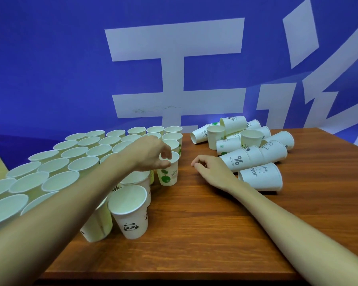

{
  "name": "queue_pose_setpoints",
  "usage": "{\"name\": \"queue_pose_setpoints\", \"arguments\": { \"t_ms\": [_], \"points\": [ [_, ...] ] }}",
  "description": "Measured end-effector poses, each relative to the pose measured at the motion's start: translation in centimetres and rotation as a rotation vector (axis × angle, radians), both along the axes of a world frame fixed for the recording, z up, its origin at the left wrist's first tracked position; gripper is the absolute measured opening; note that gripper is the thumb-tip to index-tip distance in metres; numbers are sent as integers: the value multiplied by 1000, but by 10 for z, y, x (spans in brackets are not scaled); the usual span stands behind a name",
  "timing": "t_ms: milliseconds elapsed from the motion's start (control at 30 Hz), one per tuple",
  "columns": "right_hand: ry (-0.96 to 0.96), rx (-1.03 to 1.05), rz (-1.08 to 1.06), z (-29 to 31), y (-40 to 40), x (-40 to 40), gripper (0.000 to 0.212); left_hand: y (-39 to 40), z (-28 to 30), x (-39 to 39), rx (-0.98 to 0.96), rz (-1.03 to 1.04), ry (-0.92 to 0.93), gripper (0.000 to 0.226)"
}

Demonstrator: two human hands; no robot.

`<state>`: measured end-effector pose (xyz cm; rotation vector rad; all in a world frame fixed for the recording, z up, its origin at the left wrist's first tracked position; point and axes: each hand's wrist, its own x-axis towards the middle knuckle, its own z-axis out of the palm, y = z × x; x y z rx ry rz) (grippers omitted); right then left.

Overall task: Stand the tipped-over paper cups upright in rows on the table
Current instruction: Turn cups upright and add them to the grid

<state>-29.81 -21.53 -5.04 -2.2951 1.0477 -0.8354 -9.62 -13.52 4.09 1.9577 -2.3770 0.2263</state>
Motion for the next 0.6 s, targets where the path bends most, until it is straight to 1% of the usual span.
{"name": "queue_pose_setpoints", "arguments": {
  "t_ms": [133, 200, 233, 267, 333, 400, 433, 500, 567, 600],
  "points": [
    [-187, -52, -83, 20, 0, -4, 15, 4, 2, -5, -100, -27, 121, 24],
    [-191, -109, -131, 34, 0, -7, 20, 6, 2, -9, -112, -43, 171, 21],
    [-138, -152, -158, 42, -2, -9, 25, 7, 3, -12, -104, -52, 186, 20],
    [-45, -200, -187, 49, -4, -13, 31, 8, 4, -15, -93, -63, 189, 19],
    [260, -271, -250, 60, -10, -21, 41, 9, 5, -22, -77, -85, 172, 19],
    [574, -276, -295, 64, -17, -27, 47, 10, 6, -29, -71, -98, 164, 20],
    [694, -266, -302, 62, -20, -29, 48, 10, 6, -32, -72, -102, 163, 21],
    [862, -247, -304, 56, -26, -32, 45, 12, 6, -36, -71, -111, 163, 22],
    [953, -229, -303, 50, -28, -33, 42, 15, 6, -39, -66, -118, 163, 23],
    [969, -220, -298, 49, -29, -33, 42, 16, 5, -39, -58, -119, 165, 23]
  ]
}}
